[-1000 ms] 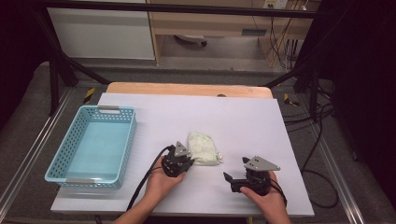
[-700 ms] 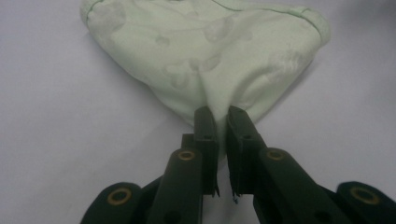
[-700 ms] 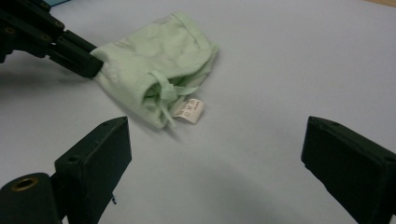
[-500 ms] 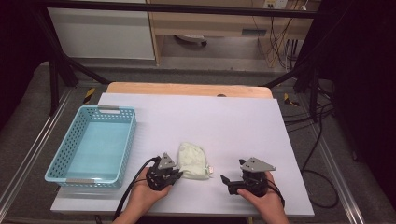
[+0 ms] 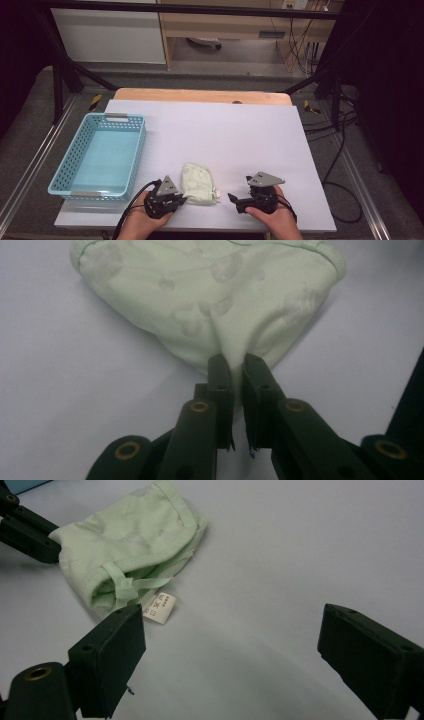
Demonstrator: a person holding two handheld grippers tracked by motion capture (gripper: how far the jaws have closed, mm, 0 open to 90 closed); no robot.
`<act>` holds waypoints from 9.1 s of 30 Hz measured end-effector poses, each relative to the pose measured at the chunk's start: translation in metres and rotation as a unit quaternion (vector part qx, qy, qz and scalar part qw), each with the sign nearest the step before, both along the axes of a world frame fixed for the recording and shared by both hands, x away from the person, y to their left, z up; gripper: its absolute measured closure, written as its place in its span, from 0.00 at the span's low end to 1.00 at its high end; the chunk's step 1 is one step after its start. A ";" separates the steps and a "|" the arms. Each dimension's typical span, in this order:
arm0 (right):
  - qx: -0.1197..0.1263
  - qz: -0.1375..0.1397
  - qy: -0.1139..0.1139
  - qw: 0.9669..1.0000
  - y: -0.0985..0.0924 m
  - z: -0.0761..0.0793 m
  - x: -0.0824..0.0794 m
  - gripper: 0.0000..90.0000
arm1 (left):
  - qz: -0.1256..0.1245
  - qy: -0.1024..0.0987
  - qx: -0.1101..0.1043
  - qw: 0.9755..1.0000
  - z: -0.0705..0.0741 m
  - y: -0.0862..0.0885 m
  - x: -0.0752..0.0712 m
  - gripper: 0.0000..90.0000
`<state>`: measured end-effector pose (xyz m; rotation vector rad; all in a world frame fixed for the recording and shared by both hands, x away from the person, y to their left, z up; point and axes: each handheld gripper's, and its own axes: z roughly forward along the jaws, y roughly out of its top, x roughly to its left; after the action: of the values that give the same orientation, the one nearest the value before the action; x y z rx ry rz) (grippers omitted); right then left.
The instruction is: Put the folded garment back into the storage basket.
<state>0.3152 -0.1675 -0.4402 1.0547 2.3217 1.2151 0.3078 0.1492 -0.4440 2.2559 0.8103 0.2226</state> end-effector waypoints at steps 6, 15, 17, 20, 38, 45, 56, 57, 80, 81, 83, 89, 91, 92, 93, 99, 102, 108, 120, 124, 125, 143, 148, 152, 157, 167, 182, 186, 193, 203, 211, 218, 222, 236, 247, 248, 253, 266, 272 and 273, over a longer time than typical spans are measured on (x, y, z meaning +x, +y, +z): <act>-0.011 0.037 0.010 0.999 0.020 -0.002 -0.007 0.23 | 0.013 -0.013 -0.018 1.000 0.004 0.006 -0.012 0.67; -0.027 0.087 0.028 0.995 0.052 -0.010 -0.010 0.44 | 0.048 -0.059 -0.054 0.996 0.014 0.012 -0.008 0.57; -0.030 0.094 0.028 0.995 0.058 -0.011 -0.011 0.47 | 0.061 -0.057 -0.058 0.995 0.013 0.013 -0.007 0.56; -0.032 0.097 0.033 0.994 0.066 -0.013 -0.010 0.51 | 0.072 -0.071 -0.061 0.993 0.015 0.011 -0.008 0.55; -0.059 0.120 0.006 0.991 0.074 -0.015 -0.018 0.83 | 0.092 -0.090 -0.047 0.991 0.042 -0.005 0.027 0.43; -0.054 0.119 0.003 0.991 0.073 -0.017 -0.019 0.81 | 0.094 -0.053 -0.032 0.994 0.028 -0.025 0.060 0.42; -0.055 0.121 0.002 0.991 0.074 -0.017 -0.019 0.80 | 0.113 -0.016 -0.022 0.993 0.001 -0.015 0.076 0.45; -0.054 0.122 0.002 0.991 0.073 -0.017 -0.019 0.80 | 0.113 -0.013 -0.021 0.993 0.000 -0.014 0.076 0.45; -0.058 0.131 -0.001 0.990 0.074 -0.017 -0.020 0.85 | 0.083 0.017 -0.056 0.995 -0.007 -0.022 0.073 0.89; -0.059 0.133 -0.001 0.989 0.074 -0.017 -0.020 0.88 | 0.083 0.014 -0.051 0.995 -0.005 -0.023 0.073 0.90; -0.059 0.135 0.002 0.989 0.074 -0.015 -0.020 0.91 | 0.080 0.018 -0.054 0.995 -0.001 -0.025 0.073 0.91; -0.057 0.150 0.004 0.987 0.073 -0.007 -0.019 0.93 | 0.059 0.013 -0.053 0.997 0.018 -0.037 0.075 0.92; -0.050 0.148 0.008 0.988 0.071 -0.004 -0.017 0.93 | 0.054 0.013 -0.054 0.997 0.024 -0.039 0.077 0.92; -0.047 0.149 0.008 0.988 0.068 -0.002 -0.016 0.93 | 0.052 0.013 -0.054 0.997 0.027 -0.040 0.078 0.92; -0.041 0.147 0.011 0.988 0.066 -0.001 -0.015 0.93 | 0.051 0.015 -0.055 0.997 0.029 -0.041 0.079 0.92; -0.023 0.147 0.014 0.989 0.055 0.011 -0.008 0.93 | 0.044 0.020 -0.058 0.997 0.042 -0.046 0.085 0.92; -0.020 0.151 0.014 0.988 0.053 0.018 -0.005 0.93 | 0.041 0.020 -0.056 0.997 0.047 -0.048 0.087 0.92; -0.016 0.158 0.020 0.987 0.051 0.029 -0.001 0.93 | 0.043 0.023 -0.060 0.997 0.055 -0.047 0.089 0.92; -0.013 0.171 0.022 0.985 0.054 0.044 0.006 0.93 | 0.050 0.025 -0.073 0.996 0.068 -0.039 0.092 0.92; -0.012 0.174 0.022 0.984 0.055 0.050 0.008 0.93 | 0.051 0.023 -0.075 0.996 0.073 -0.037 0.092 0.92; -0.011 0.175 0.022 0.984 0.055 0.051 0.008 0.93 | 0.051 0.023 -0.075 0.996 0.075 -0.037 0.093 0.92; -0.012 0.186 0.020 0.982 0.058 0.065 0.014 0.93 | 0.052 0.017 -0.080 0.995 0.091 -0.033 0.093 0.92; -0.012 0.189 0.021 0.982 0.060 0.067 0.014 0.93 | 0.053 0.016 -0.083 0.995 0.093 -0.032 0.093 0.92; -0.011 0.190 0.021 0.982 0.060 0.068 0.015 0.93 | 0.054 0.015 -0.085 0.995 0.094 -0.031 0.093 0.92; -0.012 0.192 0.020 0.981 0.062 0.072 0.016 0.93 | 0.053 0.015 -0.087 0.995 0.098 -0.030 0.093 0.92; -0.008 0.196 0.015 0.980 0.065 0.081 0.020 0.93 | 0.055 0.009 -0.094 0.994 0.111 -0.024 0.096 0.92; 0.000 0.207 0.003 0.978 0.081 0.102 0.034 0.93 | 0.069 -0.006 -0.103 0.992 0.136 -0.003 0.102 0.92; 0.002 0.211 0.001 0.977 0.088 0.106 0.039 0.93 | 0.072 -0.009 -0.106 0.992 0.144 0.004 0.104 0.91; -0.001 0.219 -0.004 0.976 0.098 0.114 0.045 0.93 | 0.078 -0.010 -0.114 0.990 0.151 0.017 0.108 0.91; 0.000 0.232 -0.009 0.973 0.112 0.122 0.055 0.93 | 0.089 -0.016 -0.112 0.990 0.159 0.032 0.111 0.91; 0.003 0.241 -0.010 0.971 0.120 0.125 0.060 0.93 | 0.095 -0.022 -0.105 0.990 0.164 0.042 0.110 0.91; 0.002 0.247 -0.010 0.969 0.130 0.128 0.064 0.93 | 0.104 -0.025 -0.103 0.989 0.167 0.052 0.110 0.91; 0.002 0.251 -0.010 0.968 0.136 0.128 0.066 0.93 | 0.109 -0.026 -0.103 0.988 0.167 0.058 0.110 0.91; 0.007 0.262 -0.009 0.965 0.162 0.129 0.074 0.93 | 0.125 -0.027 -0.098 0.987 0.168 0.081 0.111 0.91; 0.000 0.267 -0.009 0.964 0.175 0.131 0.077 0.93 | 0.133 -0.025 -0.099 0.986 0.168 0.096 0.113 0.91; 0.000 0.267 -0.009 0.964 0.175 0.131 0.077 0.93 | 0.133 -0.025 -0.099 0.986 0.168 0.096 0.113 0.91; 0.002 0.270 -0.010 0.963 0.179 0.133 0.079 0.93 | 0.135 -0.026 -0.099 0.986 0.170 0.100 0.113 0.91; 0.002 0.271 -0.012 0.962 0.187 0.136 0.081 0.93 | 0.140 -0.027 -0.098 0.985 0.173 0.108 0.114 0.91; 0.003 0.269 -0.013 0.963 0.190 0.137 0.083 0.93 | 0.143 -0.028 -0.094 0.985 0.176 0.113 0.116 0.91; 0.004 0.270 -0.014 0.963 0.191 0.137 0.083 0.93 | 0.144 -0.029 -0.094 0.985 0.176 0.113 0.116 0.91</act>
<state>0.3983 0.0239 -0.3034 0.3975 2.6762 1.4037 0.4237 0.2622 -0.2680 1.9432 1.0792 0.3308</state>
